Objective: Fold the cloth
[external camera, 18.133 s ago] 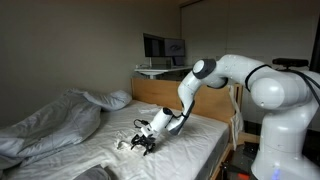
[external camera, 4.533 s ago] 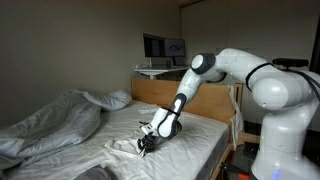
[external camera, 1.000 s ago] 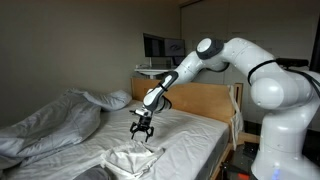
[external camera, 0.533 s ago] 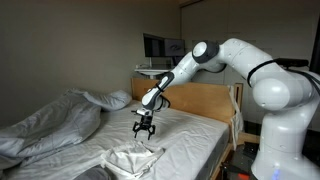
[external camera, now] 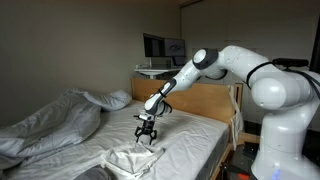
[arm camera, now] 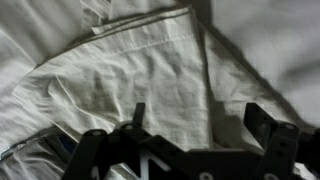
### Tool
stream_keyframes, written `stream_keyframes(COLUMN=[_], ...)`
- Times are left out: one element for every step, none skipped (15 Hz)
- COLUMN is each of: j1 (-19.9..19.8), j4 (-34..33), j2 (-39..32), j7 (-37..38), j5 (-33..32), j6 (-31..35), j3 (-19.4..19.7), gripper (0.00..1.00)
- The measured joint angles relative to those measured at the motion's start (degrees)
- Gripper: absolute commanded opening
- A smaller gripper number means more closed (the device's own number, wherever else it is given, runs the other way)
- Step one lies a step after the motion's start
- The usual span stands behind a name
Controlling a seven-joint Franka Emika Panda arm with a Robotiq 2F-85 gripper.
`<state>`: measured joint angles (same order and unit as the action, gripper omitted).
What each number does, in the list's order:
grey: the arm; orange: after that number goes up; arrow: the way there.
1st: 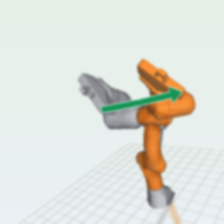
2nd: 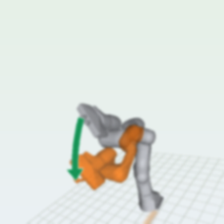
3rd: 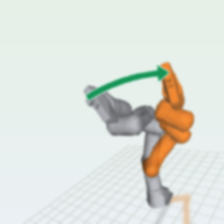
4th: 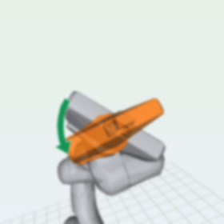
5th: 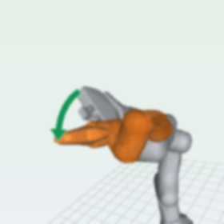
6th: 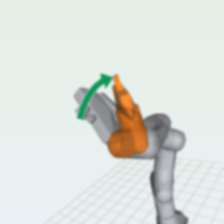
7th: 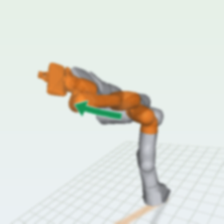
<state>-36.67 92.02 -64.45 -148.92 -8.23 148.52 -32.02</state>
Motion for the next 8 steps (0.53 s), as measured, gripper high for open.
stream_keyframes(j1=[-0.29,-0.81,-1.53,-2.39,-3.39,-4.45,-5.52,-6.62], j4=[-0.31,-0.52,-0.68,-0.81,-0.93,-0.98,-0.98,-0.99], j2=[-0.64,-1.24,-1.85,-2.49,-3.2,-3.92,-4.67,-5.5], j7=[0.0,0.0,0.0,0.0,0.0,0.0,0.0,0.0], j5=[-0.23,-0.57,-1.0,-1.41,-1.71,-1.96,-2.33,-2.86], j6=[0.06,0.13,0.23,0.41,0.76,1.39,2.26,3.01], j3=[-0.13,-0.57,-1.25,-2.13,-3.19,-4.34,-5.49,-6.69], gripper=[1.0,1.0,1.0,1.0,1.0,1.0,1.0,1.0])
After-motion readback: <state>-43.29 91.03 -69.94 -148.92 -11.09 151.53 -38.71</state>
